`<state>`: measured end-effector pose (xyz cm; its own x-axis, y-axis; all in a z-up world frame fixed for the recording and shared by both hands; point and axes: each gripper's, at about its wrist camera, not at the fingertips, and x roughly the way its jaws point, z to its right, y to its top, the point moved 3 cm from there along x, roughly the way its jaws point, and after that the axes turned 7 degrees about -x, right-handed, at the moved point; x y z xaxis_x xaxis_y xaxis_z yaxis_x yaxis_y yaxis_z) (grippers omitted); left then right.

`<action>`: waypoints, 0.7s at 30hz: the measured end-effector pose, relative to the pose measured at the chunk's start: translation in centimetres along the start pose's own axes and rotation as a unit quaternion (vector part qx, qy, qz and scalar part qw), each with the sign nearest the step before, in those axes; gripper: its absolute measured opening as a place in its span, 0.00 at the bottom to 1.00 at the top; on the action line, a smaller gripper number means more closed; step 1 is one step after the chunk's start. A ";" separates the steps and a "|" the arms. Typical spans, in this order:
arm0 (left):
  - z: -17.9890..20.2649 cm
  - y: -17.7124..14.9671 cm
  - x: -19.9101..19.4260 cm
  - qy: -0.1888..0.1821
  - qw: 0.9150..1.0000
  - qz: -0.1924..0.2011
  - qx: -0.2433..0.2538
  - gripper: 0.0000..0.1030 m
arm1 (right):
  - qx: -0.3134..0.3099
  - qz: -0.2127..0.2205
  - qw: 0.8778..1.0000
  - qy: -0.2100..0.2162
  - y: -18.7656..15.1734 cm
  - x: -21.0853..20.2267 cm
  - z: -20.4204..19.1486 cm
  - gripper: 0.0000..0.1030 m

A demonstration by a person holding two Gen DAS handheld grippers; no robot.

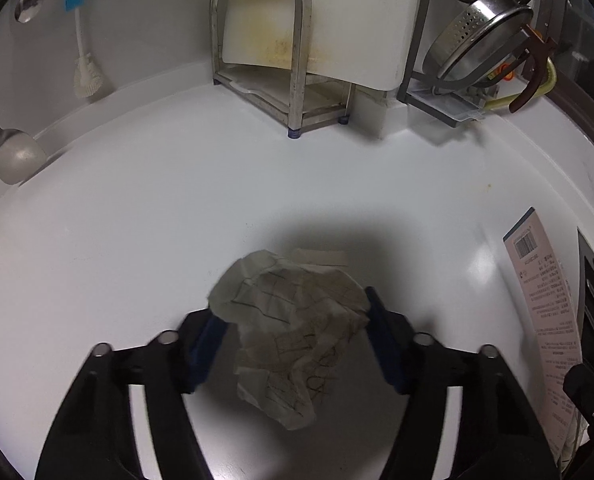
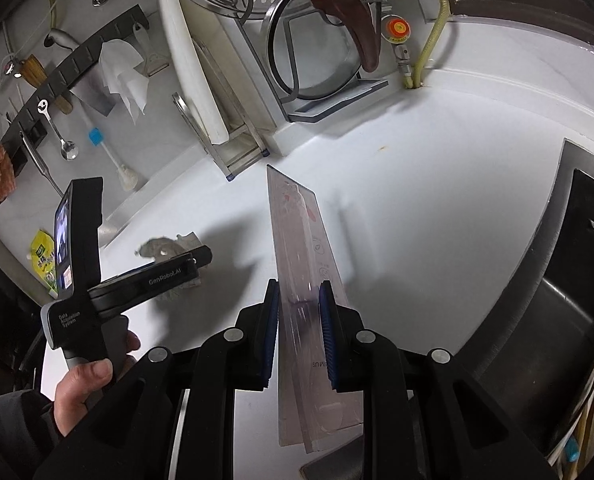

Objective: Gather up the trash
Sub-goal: 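Grasp the pink packet with the right tool while the left tool grasps the crumpled tissue, then carry the pink packet and tissue over the wastebasket with both tools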

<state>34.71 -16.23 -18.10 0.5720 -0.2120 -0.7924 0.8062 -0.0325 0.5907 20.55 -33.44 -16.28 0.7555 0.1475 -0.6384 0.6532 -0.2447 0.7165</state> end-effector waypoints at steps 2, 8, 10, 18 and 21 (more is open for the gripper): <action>-0.1 -0.3 -0.3 -0.007 1.000 -0.003 -0.007 0.44 | -0.002 -0.002 1.000 -0.002 -0.1 -0.1 -0.1 0.19; -0.1 -1.2 -2.4 -0.015 1.000 0.009 -0.001 0.41 | -0.006 -0.005 1.000 0.001 -0.6 -0.7 -0.5 0.19; -0.1 -1.6 -3.6 -0.014 1.000 0.016 0.007 0.41 | -0.008 -0.007 1.000 0.003 -0.8 -1.0 -0.8 0.19; -1.9 -4.6 -12.1 -0.018 0.999 0.035 0.021 0.41 | -0.022 -0.019 0.999 0.022 -2.3 -5.0 -3.7 0.19; -2.7 -6.5 -15.2 -0.013 0.999 0.038 0.023 0.41 | -0.031 -0.026 0.999 0.032 -3.5 -7.1 -5.0 0.19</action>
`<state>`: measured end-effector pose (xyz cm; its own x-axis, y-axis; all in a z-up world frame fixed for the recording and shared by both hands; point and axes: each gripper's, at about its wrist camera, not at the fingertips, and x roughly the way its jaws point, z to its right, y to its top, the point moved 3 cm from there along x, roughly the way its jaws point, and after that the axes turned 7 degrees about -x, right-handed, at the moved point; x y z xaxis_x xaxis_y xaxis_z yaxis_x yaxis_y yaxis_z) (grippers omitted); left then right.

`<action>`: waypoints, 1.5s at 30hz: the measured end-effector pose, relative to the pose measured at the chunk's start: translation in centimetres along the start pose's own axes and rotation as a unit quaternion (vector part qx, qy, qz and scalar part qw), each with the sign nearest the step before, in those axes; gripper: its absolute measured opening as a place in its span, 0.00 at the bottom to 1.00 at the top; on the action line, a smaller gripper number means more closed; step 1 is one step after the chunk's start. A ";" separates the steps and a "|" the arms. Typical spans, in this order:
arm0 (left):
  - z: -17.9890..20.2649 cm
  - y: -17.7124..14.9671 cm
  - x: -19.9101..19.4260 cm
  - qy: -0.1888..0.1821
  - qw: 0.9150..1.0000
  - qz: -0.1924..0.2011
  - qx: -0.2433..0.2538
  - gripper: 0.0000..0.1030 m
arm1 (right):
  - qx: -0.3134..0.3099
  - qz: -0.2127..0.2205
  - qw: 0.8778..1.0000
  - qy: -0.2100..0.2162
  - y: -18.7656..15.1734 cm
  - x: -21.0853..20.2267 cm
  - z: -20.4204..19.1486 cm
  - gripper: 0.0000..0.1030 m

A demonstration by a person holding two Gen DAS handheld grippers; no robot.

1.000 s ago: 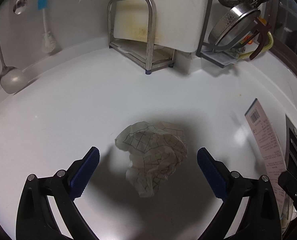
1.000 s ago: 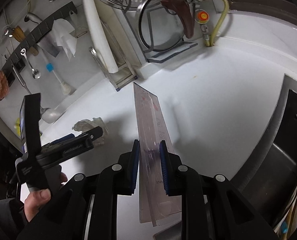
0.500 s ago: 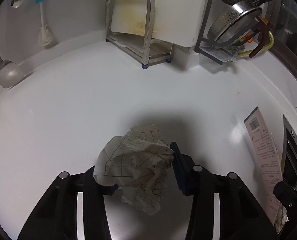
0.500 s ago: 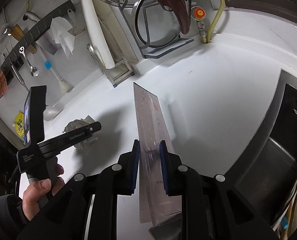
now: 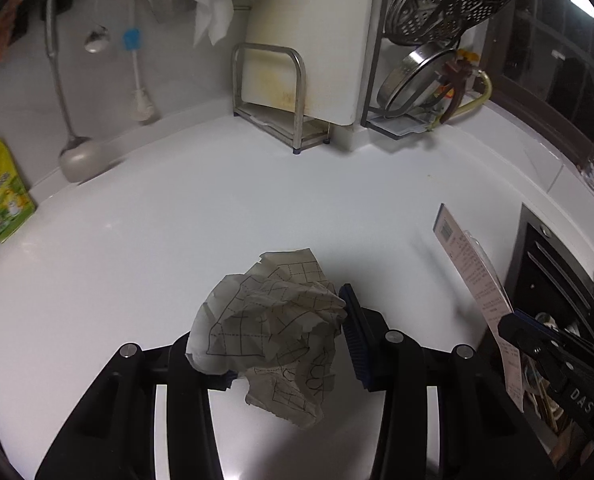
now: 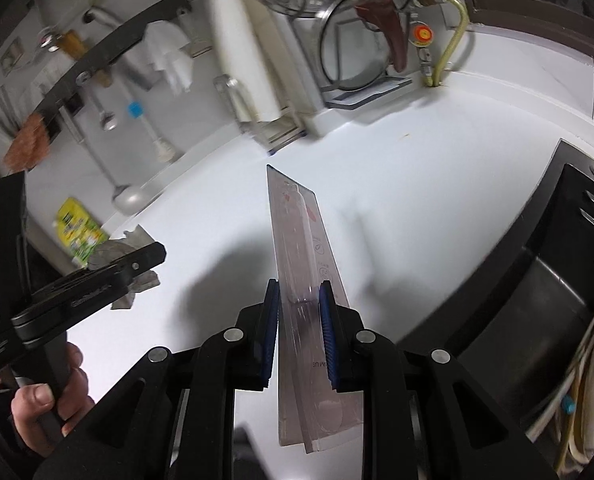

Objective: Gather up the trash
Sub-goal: 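Carry the pink packet and tissue over the wastebasket with both tools, then open both tools to drop the packet and tissue into the wastebasket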

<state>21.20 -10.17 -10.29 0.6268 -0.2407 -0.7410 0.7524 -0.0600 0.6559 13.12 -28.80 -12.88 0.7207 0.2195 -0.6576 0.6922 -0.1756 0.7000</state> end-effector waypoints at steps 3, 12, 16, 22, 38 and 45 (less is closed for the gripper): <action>-0.5 -2.7 -3.4 0.007 1.000 -0.004 0.002 0.41 | -0.004 -0.009 1.000 0.016 -1.8 -2.1 -1.4 0.19; -1.1 -10.8 -9.5 0.034 0.999 -0.030 -0.013 0.41 | -0.034 -0.063 0.996 0.059 -8.7 -7.0 -5.0 0.19; -0.7 -13.9 -11.5 0.044 0.998 -0.042 -0.020 0.41 | -0.053 -0.087 0.992 0.071 -11.4 -8.5 -6.1 0.19; -0.1 -17.2 -12.7 0.059 0.996 -0.052 -0.031 0.41 | -0.075 -0.126 0.985 0.086 -14.7 -9.5 -7.0 0.19; 0.2 -20.1 -13.9 0.077 0.993 -0.075 -0.055 0.44 | -0.086 -0.176 0.976 0.096 -17.3 -9.4 -7.4 0.20; 0.0 -19.8 -15.0 0.083 0.992 -0.070 -0.067 0.69 | -0.085 -0.151 0.981 0.093 -16.3 -10.6 -7.5 0.55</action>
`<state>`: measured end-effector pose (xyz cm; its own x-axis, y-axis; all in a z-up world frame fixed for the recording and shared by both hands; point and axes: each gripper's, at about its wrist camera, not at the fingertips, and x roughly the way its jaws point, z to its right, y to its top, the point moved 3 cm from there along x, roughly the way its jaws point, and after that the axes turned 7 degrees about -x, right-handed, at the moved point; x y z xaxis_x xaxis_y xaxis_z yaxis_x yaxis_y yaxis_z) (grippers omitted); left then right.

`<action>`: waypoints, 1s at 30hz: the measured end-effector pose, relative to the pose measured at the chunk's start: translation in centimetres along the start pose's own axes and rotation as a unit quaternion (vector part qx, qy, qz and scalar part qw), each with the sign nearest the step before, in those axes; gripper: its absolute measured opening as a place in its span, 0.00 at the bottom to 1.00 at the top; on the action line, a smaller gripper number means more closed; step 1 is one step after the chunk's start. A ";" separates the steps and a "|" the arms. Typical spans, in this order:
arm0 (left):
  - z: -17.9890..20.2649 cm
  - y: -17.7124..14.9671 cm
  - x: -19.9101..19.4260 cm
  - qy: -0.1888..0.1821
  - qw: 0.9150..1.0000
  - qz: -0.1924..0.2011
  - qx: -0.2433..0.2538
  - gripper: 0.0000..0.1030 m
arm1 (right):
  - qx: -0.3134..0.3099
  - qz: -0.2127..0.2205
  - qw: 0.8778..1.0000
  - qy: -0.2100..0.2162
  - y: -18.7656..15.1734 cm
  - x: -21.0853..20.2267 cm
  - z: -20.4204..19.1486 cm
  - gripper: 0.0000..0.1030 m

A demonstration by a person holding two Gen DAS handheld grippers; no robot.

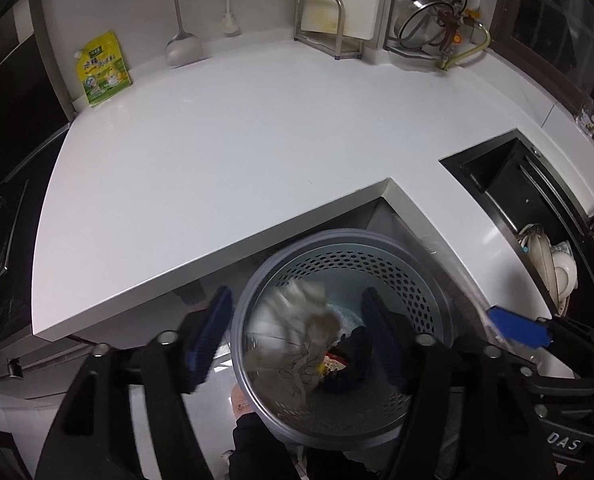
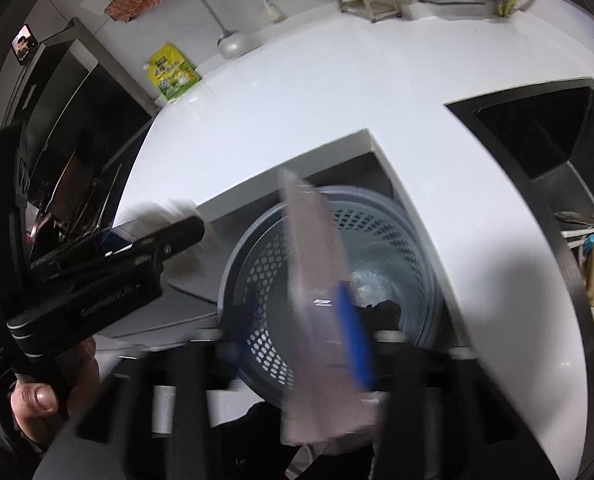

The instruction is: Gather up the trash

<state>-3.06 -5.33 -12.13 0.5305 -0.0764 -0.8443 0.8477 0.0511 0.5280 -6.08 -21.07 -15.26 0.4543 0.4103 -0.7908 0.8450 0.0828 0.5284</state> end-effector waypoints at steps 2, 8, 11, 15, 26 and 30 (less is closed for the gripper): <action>-0.1 0.1 -0.3 0.003 1.000 0.002 -0.001 0.73 | 0.004 0.007 1.000 0.006 0.2 -0.5 0.1 0.55; 0.0 0.5 -1.3 0.011 1.000 0.010 -0.002 0.80 | -0.001 0.017 1.000 0.007 0.5 -1.4 0.0 0.55; -0.1 0.6 -1.5 0.011 1.000 0.010 -0.005 0.80 | 0.000 0.016 1.000 0.008 0.7 -1.5 0.1 0.55; -0.1 0.9 -1.6 0.016 1.000 0.014 -0.007 0.82 | -0.002 0.015 1.000 0.005 0.7 -1.6 0.1 0.57; 0.3 1.5 -2.0 0.015 1.000 0.022 -0.007 0.82 | -0.007 0.018 1.000 0.001 1.2 -1.9 0.4 0.60; 0.5 1.8 -2.3 0.017 0.999 0.027 -0.008 0.86 | -0.010 0.022 1.000 -0.002 1.4 -2.2 0.4 0.61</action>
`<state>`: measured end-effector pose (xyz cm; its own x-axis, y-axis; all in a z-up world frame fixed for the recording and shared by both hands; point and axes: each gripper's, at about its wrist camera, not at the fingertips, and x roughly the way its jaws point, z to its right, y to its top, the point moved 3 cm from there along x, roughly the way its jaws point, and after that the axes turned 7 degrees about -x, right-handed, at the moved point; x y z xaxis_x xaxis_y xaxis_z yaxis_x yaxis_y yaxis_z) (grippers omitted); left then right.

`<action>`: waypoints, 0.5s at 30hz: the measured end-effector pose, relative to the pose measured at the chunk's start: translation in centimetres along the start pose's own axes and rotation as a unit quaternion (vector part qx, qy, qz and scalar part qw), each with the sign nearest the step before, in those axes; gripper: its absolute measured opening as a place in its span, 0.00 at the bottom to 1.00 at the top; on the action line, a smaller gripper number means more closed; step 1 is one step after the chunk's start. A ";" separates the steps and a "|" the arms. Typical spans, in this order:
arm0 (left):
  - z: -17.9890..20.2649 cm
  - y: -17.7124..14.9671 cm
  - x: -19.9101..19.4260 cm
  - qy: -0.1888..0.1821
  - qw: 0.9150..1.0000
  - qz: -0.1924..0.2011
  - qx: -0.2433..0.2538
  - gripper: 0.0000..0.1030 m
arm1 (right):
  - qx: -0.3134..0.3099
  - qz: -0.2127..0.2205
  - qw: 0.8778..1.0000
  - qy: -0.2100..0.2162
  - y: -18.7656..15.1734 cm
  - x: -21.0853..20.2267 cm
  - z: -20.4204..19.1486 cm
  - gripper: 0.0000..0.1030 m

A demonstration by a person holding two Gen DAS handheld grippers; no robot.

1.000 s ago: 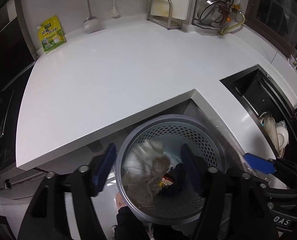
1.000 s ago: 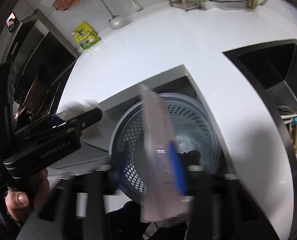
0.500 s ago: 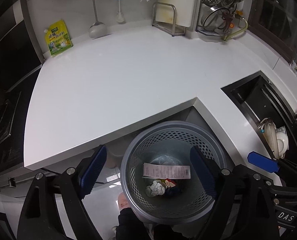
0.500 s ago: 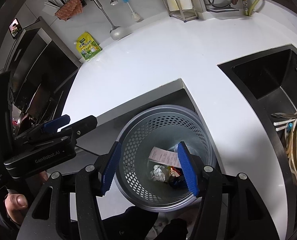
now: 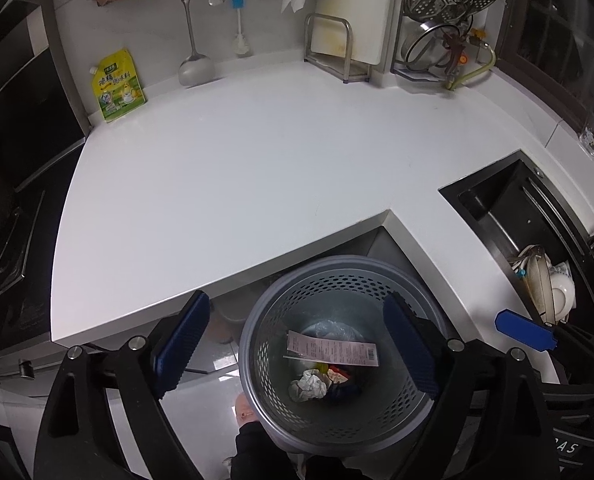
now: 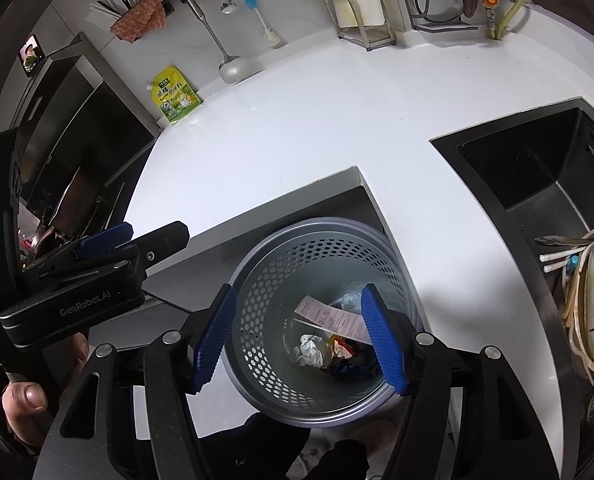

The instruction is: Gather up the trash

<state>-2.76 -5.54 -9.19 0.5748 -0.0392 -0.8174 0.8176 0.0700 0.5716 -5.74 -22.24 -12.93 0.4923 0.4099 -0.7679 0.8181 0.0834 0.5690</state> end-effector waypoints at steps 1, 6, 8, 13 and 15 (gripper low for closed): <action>0.0 0.1 -0.1 0.002 1.000 0.003 0.000 0.87 | 0.000 0.001 1.000 -0.001 0.1 0.0 0.0 0.62; -0.1 0.7 -0.6 0.003 1.000 0.009 -0.003 0.90 | -0.001 0.009 1.000 -0.005 0.3 -0.5 0.1 0.65; -0.2 0.8 -0.8 0.004 1.000 0.011 -0.004 0.91 | 0.001 0.011 1.000 -0.006 0.4 -0.6 0.3 0.65; -0.2 1.2 -1.4 0.009 1.000 0.019 0.000 0.93 | 0.006 0.015 1.000 -0.006 0.5 -0.9 0.5 0.69; -0.2 1.3 -1.5 0.011 1.000 0.022 0.001 0.93 | 0.007 0.014 1.000 -0.005 0.5 -0.8 0.5 0.69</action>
<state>-2.57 -5.18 -7.20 0.6092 -0.0138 -0.7929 0.7917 0.0689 0.6070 -5.64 -22.99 -12.17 0.5173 0.4036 -0.7547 0.8081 0.0600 0.5860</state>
